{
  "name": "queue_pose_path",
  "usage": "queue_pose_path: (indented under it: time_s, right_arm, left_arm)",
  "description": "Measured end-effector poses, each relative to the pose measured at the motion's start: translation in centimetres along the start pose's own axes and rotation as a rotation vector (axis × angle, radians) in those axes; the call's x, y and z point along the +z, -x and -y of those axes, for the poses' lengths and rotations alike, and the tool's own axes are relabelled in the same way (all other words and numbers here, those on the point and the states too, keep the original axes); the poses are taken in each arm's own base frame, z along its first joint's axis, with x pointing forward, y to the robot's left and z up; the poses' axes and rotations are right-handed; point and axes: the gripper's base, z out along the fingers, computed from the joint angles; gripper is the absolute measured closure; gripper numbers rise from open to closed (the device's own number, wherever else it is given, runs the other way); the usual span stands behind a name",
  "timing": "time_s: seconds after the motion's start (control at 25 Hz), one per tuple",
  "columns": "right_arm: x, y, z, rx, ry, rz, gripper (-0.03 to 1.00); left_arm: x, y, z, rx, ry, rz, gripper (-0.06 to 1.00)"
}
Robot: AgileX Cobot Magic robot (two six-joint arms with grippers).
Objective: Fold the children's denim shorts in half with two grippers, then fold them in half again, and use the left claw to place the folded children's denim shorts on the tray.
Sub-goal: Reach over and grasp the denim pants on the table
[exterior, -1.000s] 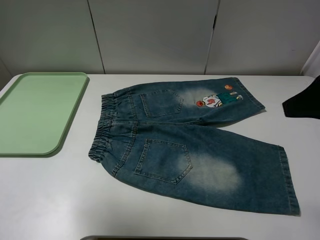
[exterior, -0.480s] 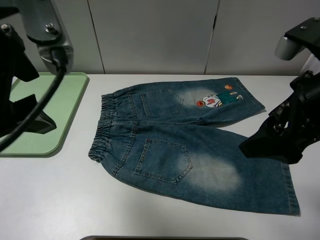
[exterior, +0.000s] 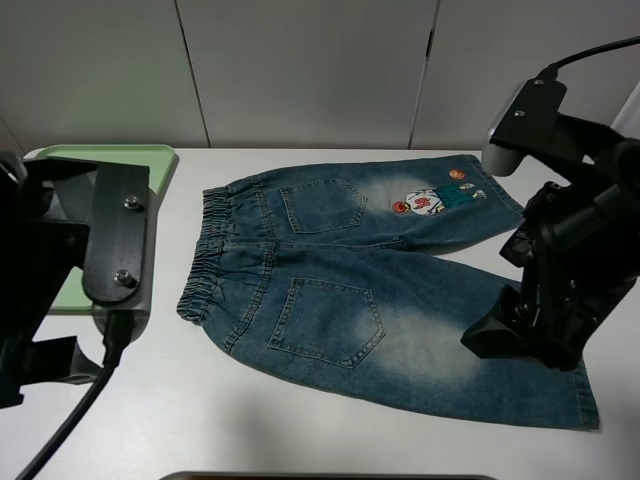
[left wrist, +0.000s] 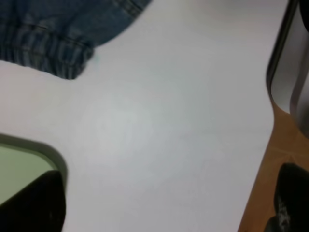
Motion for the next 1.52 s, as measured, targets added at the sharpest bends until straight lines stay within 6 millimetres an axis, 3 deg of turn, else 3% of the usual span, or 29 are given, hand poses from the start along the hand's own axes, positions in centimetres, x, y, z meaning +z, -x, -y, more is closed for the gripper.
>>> queue_pose_path:
  time_s: [0.4, 0.64, 1.2, 1.52]
  right_arm:
    - [1.6, -0.4, 0.7, -0.178, -0.034, -0.154, 0.27]
    - [1.7, -0.8, 0.9, -0.230, -0.043, -0.201, 0.27]
    - [4.9, -4.4, 0.3, -0.254, -0.034, -0.280, 0.27]
    - [6.5, -6.3, -0.1, -0.259, -0.029, -0.284, 0.27]
  left_arm:
    - [1.5, 0.0, 0.4, 0.065, 0.015, 0.044, 0.09]
    - [4.9, 0.7, 0.1, 0.154, -0.047, -0.079, 0.09]
    - [10.7, 2.0, -0.4, 0.273, -0.092, -0.134, 0.09]
    - [11.4, 1.0, -2.4, 0.234, -0.056, -0.112, 0.09]
